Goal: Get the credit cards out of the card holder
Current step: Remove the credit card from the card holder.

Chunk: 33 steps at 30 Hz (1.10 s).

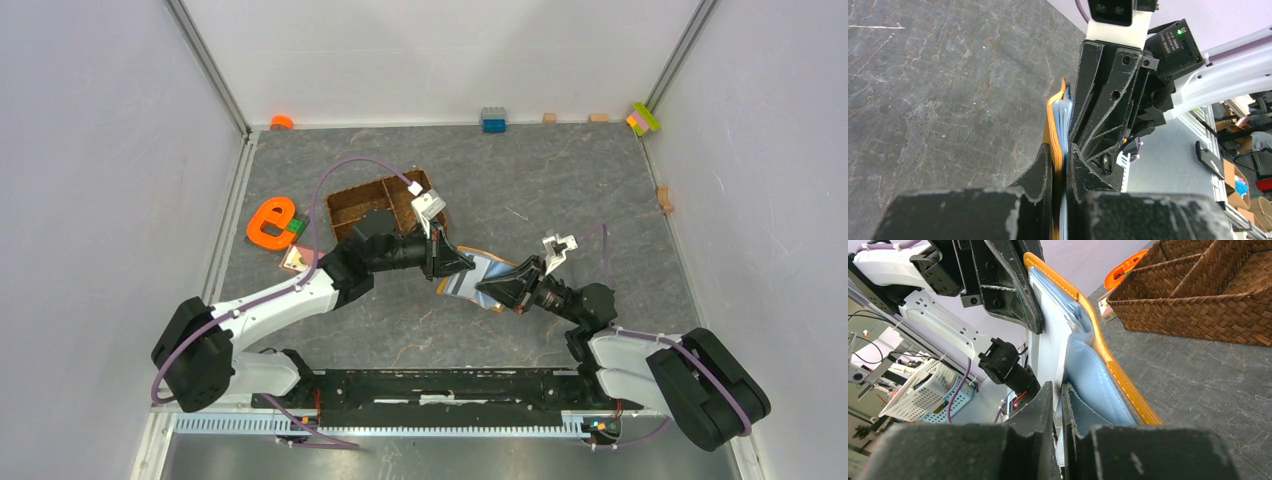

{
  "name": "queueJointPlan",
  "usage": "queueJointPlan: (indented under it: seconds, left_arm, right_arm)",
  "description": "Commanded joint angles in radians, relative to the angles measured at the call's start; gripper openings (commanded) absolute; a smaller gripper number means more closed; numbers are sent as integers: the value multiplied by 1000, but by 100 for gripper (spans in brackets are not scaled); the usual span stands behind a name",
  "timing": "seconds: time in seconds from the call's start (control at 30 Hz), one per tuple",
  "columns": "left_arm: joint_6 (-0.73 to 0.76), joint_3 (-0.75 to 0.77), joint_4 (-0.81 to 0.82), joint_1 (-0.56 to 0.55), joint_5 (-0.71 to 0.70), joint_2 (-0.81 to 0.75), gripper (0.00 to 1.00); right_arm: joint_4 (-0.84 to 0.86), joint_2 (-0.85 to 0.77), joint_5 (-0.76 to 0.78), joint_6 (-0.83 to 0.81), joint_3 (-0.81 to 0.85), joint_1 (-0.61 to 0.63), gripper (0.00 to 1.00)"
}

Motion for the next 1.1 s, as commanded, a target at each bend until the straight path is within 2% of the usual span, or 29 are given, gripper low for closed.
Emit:
queueJointPlan:
  seconds: [0.0, 0.17, 0.37, 0.53, 0.6, 0.77, 0.93, 1.07]
  left_arm:
    - [88, 25, -47, -22, -168, 30, 2]
    - [93, 18, -47, -21, -190, 20, 2]
    - [84, 13, -12, -21, -126, 31, 2]
    - [99, -24, 28, -23, -89, 2, 2]
    - [79, -60, 85, -23, -83, -31, 2]
    - [53, -145, 190, -36, -52, -102, 2]
    - [-31, -139, 341, -43, 137, -34, 2]
    - [-132, -141, 511, -49, 247, 39, 2]
  right_arm:
    - [457, -24, -90, 33, 42, 50, 19]
    - [475, -28, -84, 49, 38, 50, 30]
    - [520, -46, -78, 81, 30, 46, 21]
    - [556, -77, -65, 118, 20, 37, 25]
    - [521, -96, -47, 99, 14, 33, 28]
    - [437, -118, -8, 57, 7, 33, 27]
    - [438, -106, 10, 59, 7, 33, 22]
    - [433, -102, 10, 57, 8, 33, 26]
